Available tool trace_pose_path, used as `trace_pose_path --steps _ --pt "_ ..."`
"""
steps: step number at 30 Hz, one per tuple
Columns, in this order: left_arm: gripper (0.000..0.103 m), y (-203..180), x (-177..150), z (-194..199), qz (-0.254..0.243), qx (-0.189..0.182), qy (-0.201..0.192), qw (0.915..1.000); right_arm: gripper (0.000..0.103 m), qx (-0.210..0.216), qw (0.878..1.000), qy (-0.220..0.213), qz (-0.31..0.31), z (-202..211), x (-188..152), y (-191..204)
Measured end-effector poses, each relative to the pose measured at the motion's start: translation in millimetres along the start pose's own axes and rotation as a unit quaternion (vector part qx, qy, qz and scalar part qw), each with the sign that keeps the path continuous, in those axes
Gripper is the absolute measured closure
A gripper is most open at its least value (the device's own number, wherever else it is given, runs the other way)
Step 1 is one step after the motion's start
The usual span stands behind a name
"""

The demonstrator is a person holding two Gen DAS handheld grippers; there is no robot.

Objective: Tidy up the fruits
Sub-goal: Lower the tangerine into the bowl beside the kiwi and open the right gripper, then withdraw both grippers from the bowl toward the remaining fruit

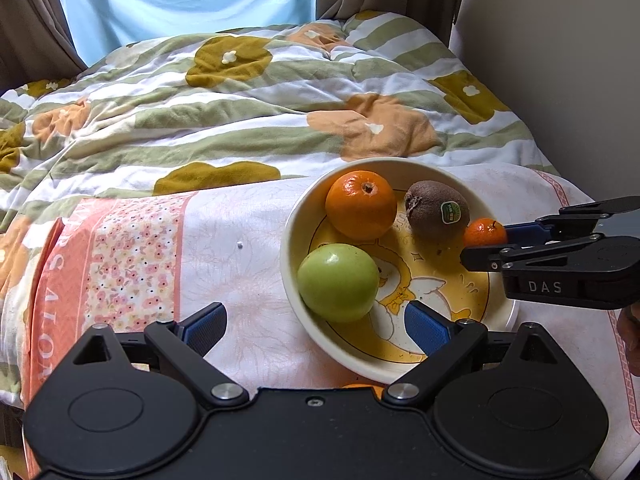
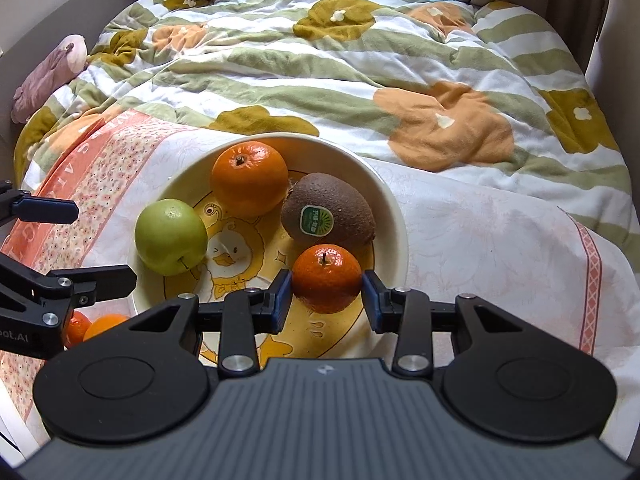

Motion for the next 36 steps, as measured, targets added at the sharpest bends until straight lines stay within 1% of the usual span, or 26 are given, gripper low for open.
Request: trace_pose_path --steps 6,7,8,9,10,11,15,22,28,33,36 --pt "0.005 3 -3 3 0.002 0.002 0.0 1.0 0.05 -0.003 1.0 0.007 0.002 -7 -1 4" --pt "0.005 3 -4 3 0.001 0.002 0.0 1.0 0.048 -0.004 1.0 0.005 0.001 -7 -1 4" --pt "0.005 3 -4 4 0.001 0.003 0.0 1.0 0.044 -0.004 1.0 0.0 0.0 -6 0 4" --pt "0.005 3 -5 4 0.001 0.004 -0.001 1.0 0.029 -0.003 1.0 -0.004 -0.001 -5 1 4" --pt "0.005 4 -6 6 0.002 0.004 -0.001 1.0 0.009 -0.001 1.0 -0.009 -0.003 -3 2 4" --pt "0.005 4 -6 7 0.003 0.004 -0.002 1.0 0.0 0.002 1.0 -0.018 -0.006 0 3 4" --pt "0.005 5 -9 14 0.005 0.004 -0.007 1.0 0.0 0.01 0.999 -0.034 -0.014 12 4 2" --pt "0.005 4 -8 37 0.002 0.007 -0.032 0.9995 0.0 -0.003 0.998 -0.058 -0.013 40 2 4" --pt "0.005 6 -7 65 0.004 0.012 -0.062 0.998 0.0 -0.016 0.996 -0.088 -0.014 76 -3 10" --pt "0.005 6 -8 96 -0.003 0.02 -0.099 0.9949 0.0 -0.013 0.995 -0.1 -0.023 109 -9 16" --pt "0.005 6 -13 114 -0.007 0.024 -0.113 0.9933 0.0 -0.016 0.994 -0.102 -0.028 128 -16 21"
Point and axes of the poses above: each gripper's, at about its wrist camera, not at the fingertips, and z roughly against the way its jaws point, y to its left, x to its top, the point moved 7 cm from there along -z, roughly the way its jaws point, and after that the axes turned 9 degrees about -z, right-handed, at the moved point
